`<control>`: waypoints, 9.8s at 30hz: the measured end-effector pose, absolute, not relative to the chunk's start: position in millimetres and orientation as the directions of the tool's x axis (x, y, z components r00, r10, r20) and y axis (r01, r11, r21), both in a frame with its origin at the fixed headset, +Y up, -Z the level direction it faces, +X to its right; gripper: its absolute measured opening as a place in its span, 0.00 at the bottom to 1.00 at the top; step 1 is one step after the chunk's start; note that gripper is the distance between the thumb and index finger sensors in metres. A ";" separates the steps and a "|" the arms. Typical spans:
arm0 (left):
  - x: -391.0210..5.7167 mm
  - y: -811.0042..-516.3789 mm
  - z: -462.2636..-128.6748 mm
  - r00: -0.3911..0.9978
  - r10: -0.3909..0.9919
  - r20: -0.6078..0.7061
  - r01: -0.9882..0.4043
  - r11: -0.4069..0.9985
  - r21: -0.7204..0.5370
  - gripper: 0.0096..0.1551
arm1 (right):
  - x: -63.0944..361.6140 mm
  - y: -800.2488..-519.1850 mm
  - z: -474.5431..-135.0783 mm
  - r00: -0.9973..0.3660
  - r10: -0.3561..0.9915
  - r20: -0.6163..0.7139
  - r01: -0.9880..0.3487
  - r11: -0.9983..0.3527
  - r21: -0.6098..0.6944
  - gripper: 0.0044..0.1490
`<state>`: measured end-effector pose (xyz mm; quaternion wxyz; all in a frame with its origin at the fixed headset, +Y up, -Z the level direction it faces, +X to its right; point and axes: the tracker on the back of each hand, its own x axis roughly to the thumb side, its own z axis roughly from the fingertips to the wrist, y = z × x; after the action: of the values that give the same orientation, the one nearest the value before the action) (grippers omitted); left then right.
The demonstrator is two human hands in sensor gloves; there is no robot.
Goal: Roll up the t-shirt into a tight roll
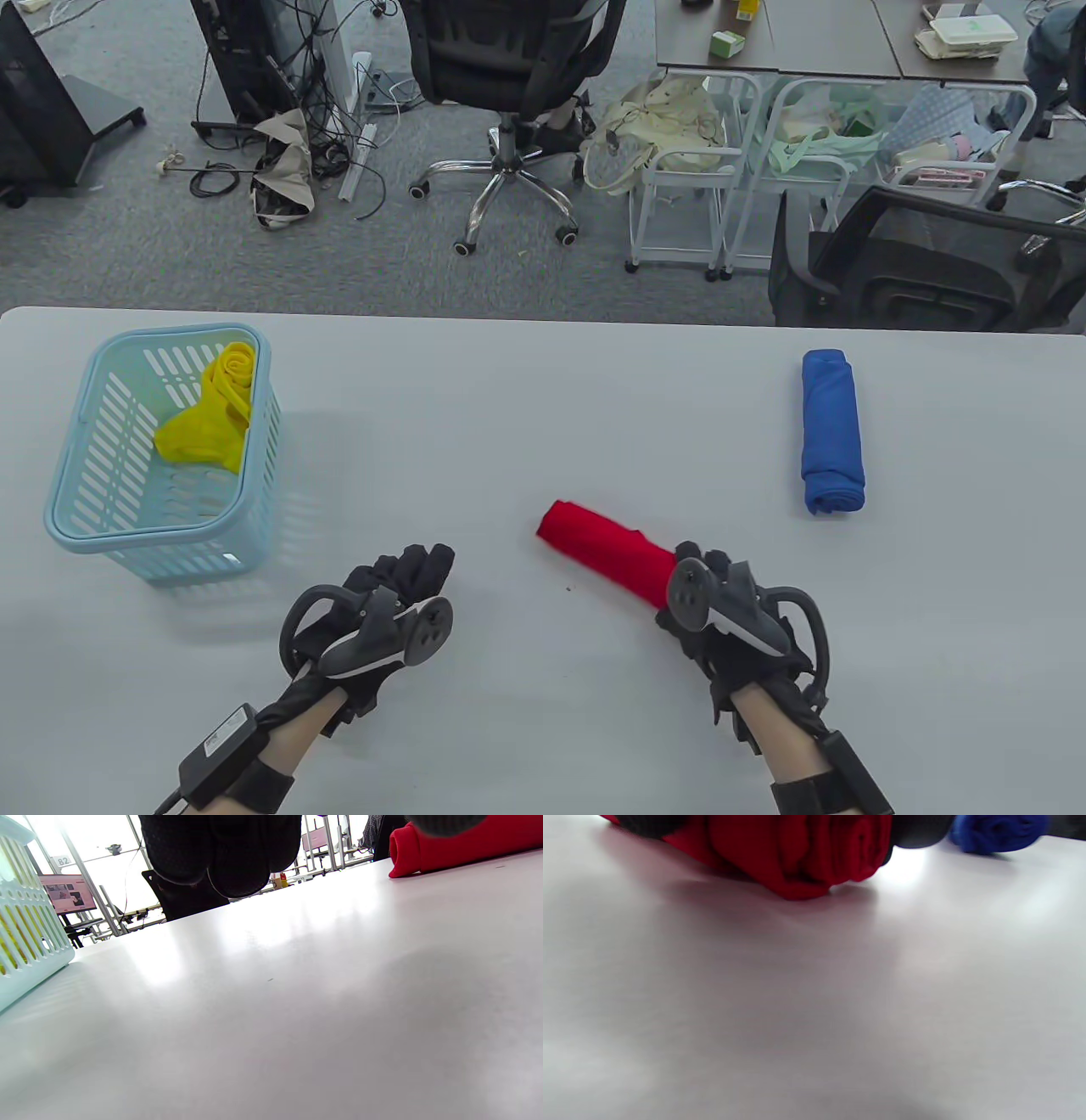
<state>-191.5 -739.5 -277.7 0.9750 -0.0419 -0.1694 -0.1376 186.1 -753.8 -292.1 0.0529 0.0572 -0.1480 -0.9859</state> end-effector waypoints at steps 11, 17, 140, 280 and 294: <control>-193.7 -736.3 -276.9 0.908 -0.268 0.323 0.287 0.958 -0.011 0.49 | 242.7 -720.6 -287.1 -0.952 -0.053 -0.303 -0.010 -0.979 0.203 0.54; -194.5 -736.3 -277.1 0.910 -0.260 0.324 0.282 0.959 -0.022 0.48 | 238.4 -700.2 -274.8 -0.995 0.056 -0.085 -0.072 -0.978 0.196 0.32; -387.9 -621.7 -487.6 0.939 -0.237 -0.249 0.210 0.969 -0.129 0.38 | 209.1 -742.2 -270.7 -0.992 0.123 -0.013 -0.119 -0.920 0.374 0.52; -134.8 -756.5 -376.4 0.870 -0.492 -0.015 0.443 0.796 -0.413 0.53 | 107.6 -758.7 -260.1 -0.923 0.130 0.363 0.097 -0.834 0.544 0.48; -158.8 -793.5 -306.4 0.963 -0.146 0.227 0.260 0.732 -0.630 0.53 | 71.4 -740.3 -242.5 -0.848 0.128 0.514 0.139 -0.883 0.449 0.39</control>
<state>-158.8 -793.5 -306.4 0.9270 -0.3493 -0.0813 -0.1095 71.4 -740.3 -242.5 0.0031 -0.2756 -0.2423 -0.9302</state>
